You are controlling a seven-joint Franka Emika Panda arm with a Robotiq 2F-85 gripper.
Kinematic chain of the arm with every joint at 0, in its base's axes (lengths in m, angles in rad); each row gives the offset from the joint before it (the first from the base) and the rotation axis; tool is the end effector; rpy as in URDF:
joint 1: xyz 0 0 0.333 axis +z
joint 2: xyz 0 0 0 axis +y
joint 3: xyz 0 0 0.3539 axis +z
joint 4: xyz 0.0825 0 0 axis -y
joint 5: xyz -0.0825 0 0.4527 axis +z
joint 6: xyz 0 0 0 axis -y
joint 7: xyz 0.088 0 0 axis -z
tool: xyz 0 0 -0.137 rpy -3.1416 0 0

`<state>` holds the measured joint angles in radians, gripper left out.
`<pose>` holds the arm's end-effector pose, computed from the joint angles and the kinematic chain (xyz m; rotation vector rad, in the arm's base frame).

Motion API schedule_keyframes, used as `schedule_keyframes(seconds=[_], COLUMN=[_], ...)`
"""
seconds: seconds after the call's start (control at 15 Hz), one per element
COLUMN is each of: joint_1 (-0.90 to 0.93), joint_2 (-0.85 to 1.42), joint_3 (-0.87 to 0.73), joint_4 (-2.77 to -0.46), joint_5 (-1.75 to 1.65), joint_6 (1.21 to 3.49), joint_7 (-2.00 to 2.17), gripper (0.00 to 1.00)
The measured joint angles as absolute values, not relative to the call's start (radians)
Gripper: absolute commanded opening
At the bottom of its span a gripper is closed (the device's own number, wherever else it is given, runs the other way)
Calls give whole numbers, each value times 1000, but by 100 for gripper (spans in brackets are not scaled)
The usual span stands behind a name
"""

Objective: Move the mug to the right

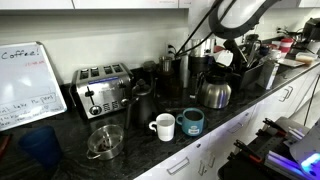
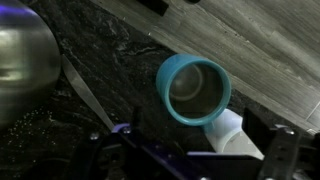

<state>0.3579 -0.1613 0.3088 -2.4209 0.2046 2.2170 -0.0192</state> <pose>0.3946 0.3223 0.3274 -2.9323 -0.8330 0.1215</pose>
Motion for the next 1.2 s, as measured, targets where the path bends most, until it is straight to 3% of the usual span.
schedule_keyframes(seconds=[0.8,0.87,0.93,1.07,1.2], joint_1=[353,350,347,344,342], joint_2=[5,17,28,45,53], joint_3=[310,309,308,307,307], joint_4=[-2440,-2440,-2440,-2440,-2440], joint_5=[158,153,149,148,148], joint_6=[2316,2321,2325,2329,2332], joint_7=[-14,-14,-13,-12,-12], gripper=[100,94,72,69,56])
